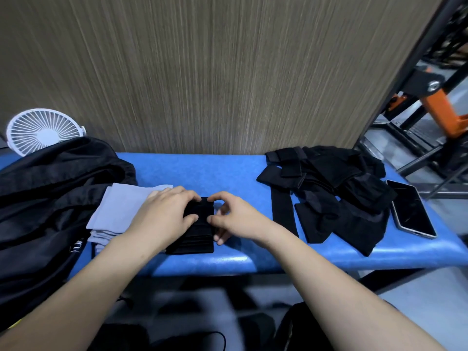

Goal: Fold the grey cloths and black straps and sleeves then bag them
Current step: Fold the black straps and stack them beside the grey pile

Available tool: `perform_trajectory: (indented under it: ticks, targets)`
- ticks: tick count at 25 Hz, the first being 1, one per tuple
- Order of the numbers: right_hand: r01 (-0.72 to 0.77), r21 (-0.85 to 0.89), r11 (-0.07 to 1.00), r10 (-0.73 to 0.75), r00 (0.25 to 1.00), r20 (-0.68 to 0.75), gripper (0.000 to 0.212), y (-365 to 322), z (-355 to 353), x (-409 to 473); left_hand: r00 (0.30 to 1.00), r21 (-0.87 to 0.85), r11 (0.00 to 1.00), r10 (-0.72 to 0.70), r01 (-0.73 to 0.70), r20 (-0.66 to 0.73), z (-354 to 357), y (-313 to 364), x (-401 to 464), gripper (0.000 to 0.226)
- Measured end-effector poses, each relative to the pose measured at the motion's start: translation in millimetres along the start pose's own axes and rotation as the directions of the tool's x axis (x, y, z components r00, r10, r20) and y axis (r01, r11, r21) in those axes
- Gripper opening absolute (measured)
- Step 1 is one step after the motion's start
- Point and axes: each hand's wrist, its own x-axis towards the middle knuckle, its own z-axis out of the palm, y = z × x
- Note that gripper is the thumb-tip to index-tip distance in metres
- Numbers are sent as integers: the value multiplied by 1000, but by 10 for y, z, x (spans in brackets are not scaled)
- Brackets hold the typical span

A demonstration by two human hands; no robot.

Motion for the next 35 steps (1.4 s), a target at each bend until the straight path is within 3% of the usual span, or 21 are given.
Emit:
perform_trajectory:
  ticks: [4, 12, 25, 27, 30, 32, 35]
  targets:
    - [14, 36, 999, -12, 999, -44, 32, -5, -176, -105, 999, 6, 1000, 25, -25, -40, -22, 41, 46, 35]
    - [37, -175, 984, -81, 964, -252, 16, 164, -729, -379, 998, -53, 997, 46, -49, -41, 68, 295, 236, 30]
    - [22, -352, 936, -170, 903, -395, 11, 336, -1210, -393, 994, -135, 987, 77, -87, -83, 169, 675, 389, 26]
    - [-2, -552, 834, -271, 869, -413, 18, 398, -1278, -313, 993, -145, 986, 74, -88, -95, 165, 664, 381, 25]
    - [-89, -812, 577, -415, 824, -386, 33, 496, -1337, -176, 992, -159, 983, 70, -86, -107, 145, 637, 361, 23]
    - [-147, -879, 453, -468, 800, -375, 39, 554, -1328, -101, 992, -162, 983, 68, -85, -105, 134, 620, 347, 23]
    - [-213, -896, 389, -522, 751, -405, 33, 580, -1310, -34, 992, -165, 982, 73, -89, -101, 131, 599, 330, 23]
